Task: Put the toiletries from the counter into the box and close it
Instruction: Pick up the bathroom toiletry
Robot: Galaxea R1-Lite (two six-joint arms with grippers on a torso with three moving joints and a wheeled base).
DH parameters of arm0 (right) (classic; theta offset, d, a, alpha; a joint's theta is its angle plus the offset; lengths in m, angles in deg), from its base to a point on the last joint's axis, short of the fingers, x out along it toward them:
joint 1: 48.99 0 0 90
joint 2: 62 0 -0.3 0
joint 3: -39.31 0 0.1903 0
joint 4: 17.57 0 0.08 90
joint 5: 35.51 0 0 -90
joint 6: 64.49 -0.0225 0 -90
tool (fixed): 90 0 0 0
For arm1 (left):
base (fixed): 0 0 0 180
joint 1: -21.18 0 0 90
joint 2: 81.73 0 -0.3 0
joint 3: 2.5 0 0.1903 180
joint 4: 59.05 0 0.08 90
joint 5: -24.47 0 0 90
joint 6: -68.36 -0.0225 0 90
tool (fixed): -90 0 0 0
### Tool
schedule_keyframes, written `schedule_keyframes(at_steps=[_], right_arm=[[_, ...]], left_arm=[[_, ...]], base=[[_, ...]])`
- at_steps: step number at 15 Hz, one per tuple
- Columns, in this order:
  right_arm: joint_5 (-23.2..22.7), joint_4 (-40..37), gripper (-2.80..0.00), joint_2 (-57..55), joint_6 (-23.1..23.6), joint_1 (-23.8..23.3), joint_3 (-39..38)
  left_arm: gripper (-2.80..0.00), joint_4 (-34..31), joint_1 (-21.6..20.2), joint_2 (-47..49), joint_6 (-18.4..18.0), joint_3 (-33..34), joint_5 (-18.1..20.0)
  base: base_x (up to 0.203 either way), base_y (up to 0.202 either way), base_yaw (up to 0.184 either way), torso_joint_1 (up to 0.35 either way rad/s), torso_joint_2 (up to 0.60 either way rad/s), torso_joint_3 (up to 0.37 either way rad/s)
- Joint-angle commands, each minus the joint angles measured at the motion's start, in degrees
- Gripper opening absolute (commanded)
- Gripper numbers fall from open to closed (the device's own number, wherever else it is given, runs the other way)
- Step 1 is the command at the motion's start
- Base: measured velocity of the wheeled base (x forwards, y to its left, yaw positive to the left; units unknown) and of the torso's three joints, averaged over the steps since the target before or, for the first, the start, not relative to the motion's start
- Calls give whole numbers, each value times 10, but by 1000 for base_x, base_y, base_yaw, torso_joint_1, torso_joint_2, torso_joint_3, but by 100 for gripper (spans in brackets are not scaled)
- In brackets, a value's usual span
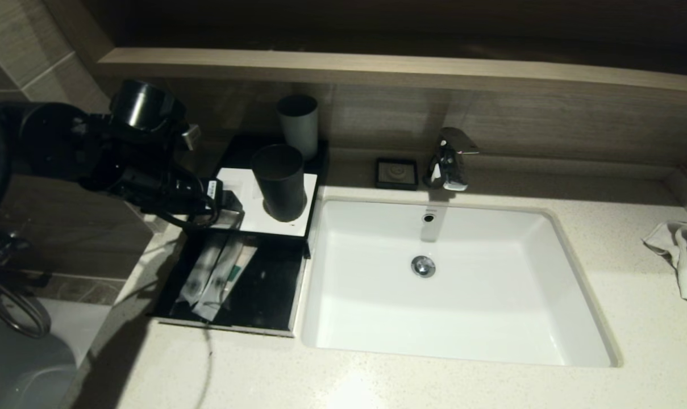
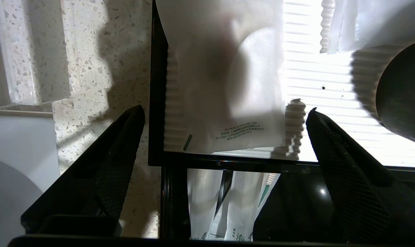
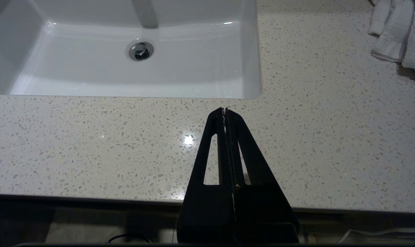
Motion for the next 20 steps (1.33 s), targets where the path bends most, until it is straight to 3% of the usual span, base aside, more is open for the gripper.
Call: schedule_keyframes(at_steps=[1,6,7,20], right_arm=[[0,0,-280,0,0,0,0],[0,0,-280,0,0,0,0],[0,0,-280,0,0,0,0],[0,0,-280,0,0,0,0]], left_arm=[[0,-2,0,3,1,1,0],[0,-2,0,5,0,2,-1],[-280,-2,0,5,0,3,0],[-280,-3,0,-22,-2,-1,0]], base=[[0,0,0,0,0,0],[0,0,0,0,0,0],[0,0,0,0,0,0],[0,0,0,0,0,0]])
